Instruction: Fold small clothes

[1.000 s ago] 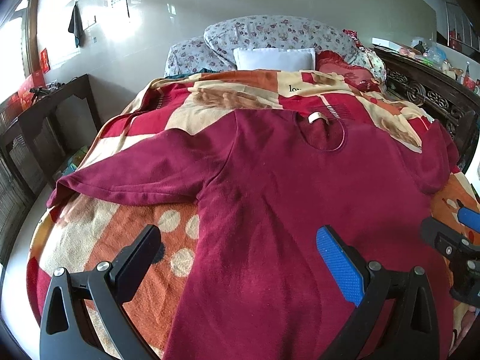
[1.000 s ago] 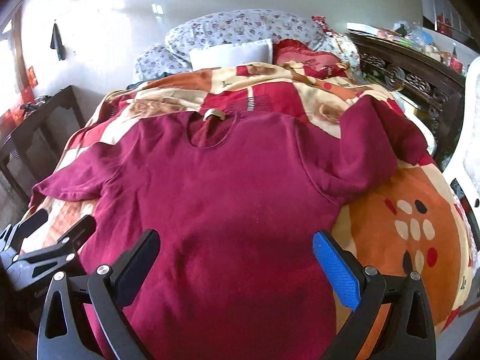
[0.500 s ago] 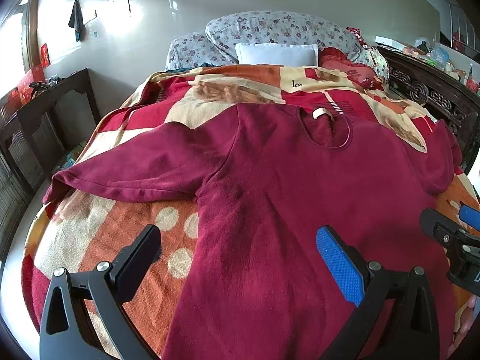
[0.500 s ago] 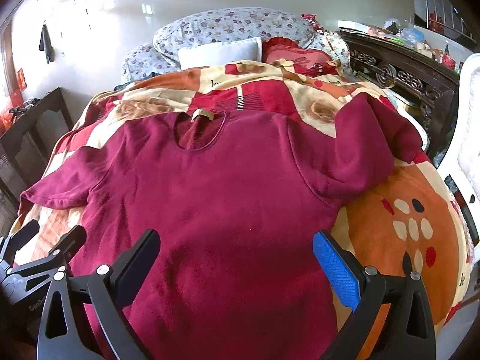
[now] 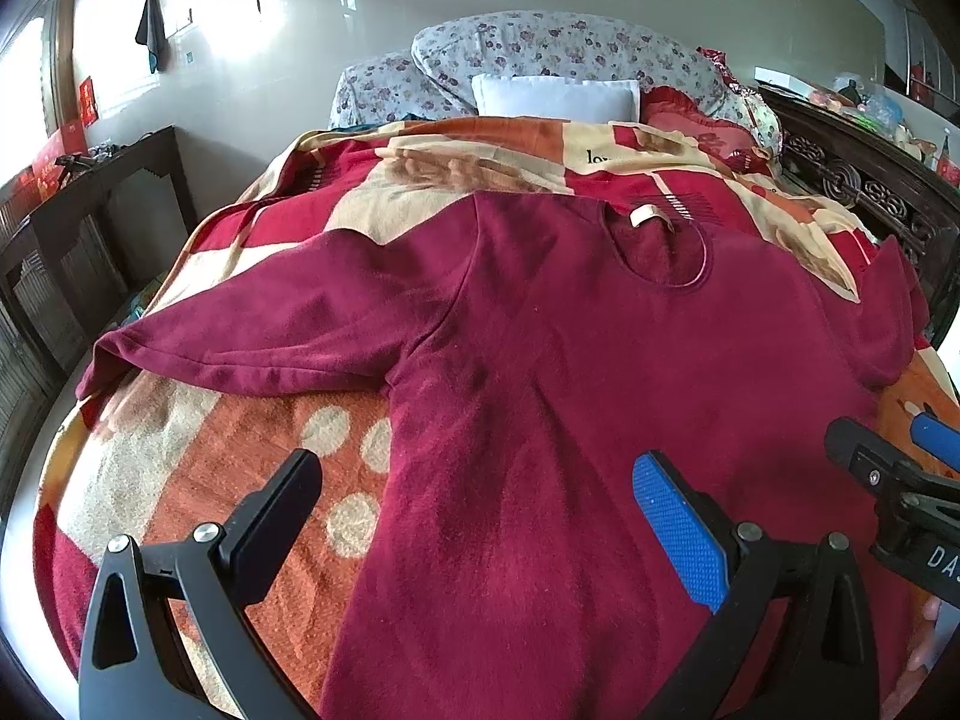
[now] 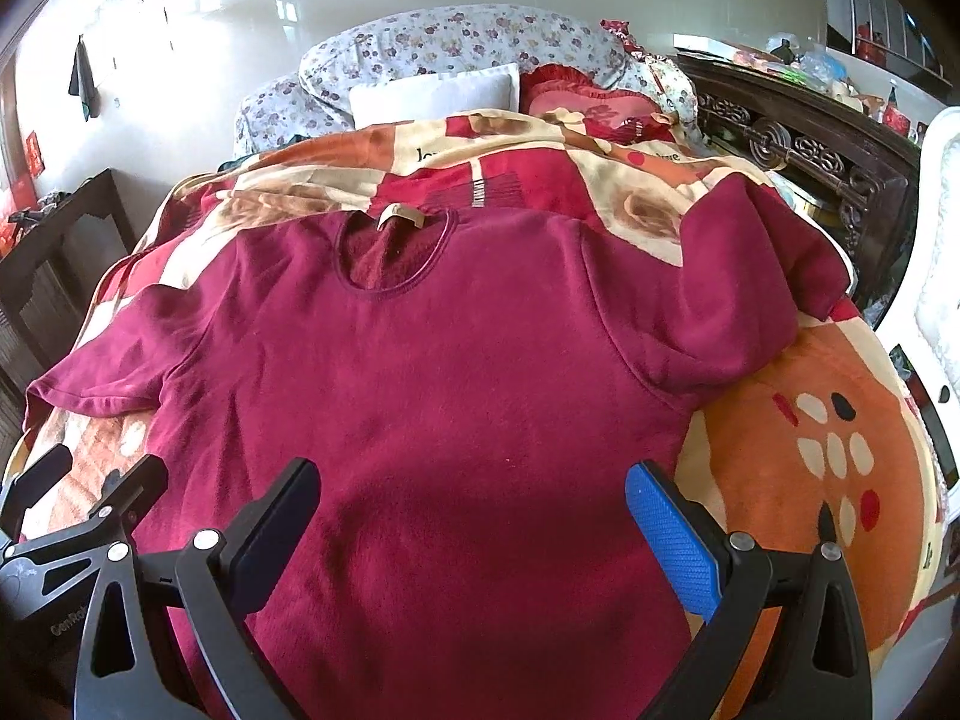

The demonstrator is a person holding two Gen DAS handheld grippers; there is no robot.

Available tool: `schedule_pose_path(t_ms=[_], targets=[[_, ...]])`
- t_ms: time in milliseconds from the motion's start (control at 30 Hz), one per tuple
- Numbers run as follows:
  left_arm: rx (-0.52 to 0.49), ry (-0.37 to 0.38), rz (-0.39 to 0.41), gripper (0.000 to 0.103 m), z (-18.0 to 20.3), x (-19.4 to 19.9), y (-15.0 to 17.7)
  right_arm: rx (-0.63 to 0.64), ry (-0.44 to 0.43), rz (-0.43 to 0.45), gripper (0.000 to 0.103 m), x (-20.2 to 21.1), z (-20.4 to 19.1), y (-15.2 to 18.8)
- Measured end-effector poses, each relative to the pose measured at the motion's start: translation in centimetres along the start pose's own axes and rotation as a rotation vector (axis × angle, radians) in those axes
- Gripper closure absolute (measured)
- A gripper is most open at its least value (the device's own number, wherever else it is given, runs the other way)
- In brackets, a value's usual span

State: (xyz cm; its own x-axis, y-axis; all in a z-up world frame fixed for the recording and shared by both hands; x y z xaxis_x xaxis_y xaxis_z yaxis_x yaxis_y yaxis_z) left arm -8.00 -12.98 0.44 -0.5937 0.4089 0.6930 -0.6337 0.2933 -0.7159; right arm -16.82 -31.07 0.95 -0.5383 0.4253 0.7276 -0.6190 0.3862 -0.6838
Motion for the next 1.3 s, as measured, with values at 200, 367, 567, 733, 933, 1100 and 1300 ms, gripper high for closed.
schedule_pose_path(t_ms=[200, 367, 567, 733, 933, 1100, 1300], targets=[[0.007, 0.009, -0.009, 0.0, 0.0, -0.4, 0.0, -0.004, 0.014, -0.004, 0.0, -0.6, -0.2, -0.1], [0.009, 0.006, -0.011, 0.0, -0.1, -0.6, 0.0, -0.007, 0.02, -0.011, 0.0, -1.1, -0.4, -0.2], [0.026, 0.005, -0.015, 0.0, -1.4, -0.6, -0.2, 0.002, 0.012, -0.021, 0.0, -1.6, -1.3, -0.3], [0.062, -0.013, -0.016, 0.0, -3.9, -0.4, -0.5, 0.017, -0.01, -0.032, 0.0, -2.2, -2.9, -0.3], [0.131, -0.048, -0.03, 0.0, -8.7, -0.6, -0.6, 0.068, -0.024, -0.048, 0.0, -3.4, -5.6, -0.3], [0.246, -0.113, -0.03, 0.0, -16.0, -0.2, -0.7, 0.094, -0.053, -0.065, 0.0, -4.0, -7.7, -0.1], [0.44, -0.176, -0.004, 0.0, -26.8, 1.1, -1.3, 0.126, -0.087, -0.06, 0.0, -3.9, -9.6, -0.2]])
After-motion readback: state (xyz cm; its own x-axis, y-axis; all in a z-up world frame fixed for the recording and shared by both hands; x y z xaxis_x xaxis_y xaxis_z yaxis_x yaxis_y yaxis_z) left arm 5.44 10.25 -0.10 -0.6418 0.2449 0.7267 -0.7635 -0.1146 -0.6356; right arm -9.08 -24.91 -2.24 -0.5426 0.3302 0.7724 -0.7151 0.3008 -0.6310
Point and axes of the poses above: each gripper's, at about its wrist camera, not at the fingertips, and x roughly against the way its jaws point, z to its right, y to its underside, the point moved 9 cm from there along -x, roughly the way its jaws point, and after that the axes turned 9 degrees about y, right-handed, at the moved point
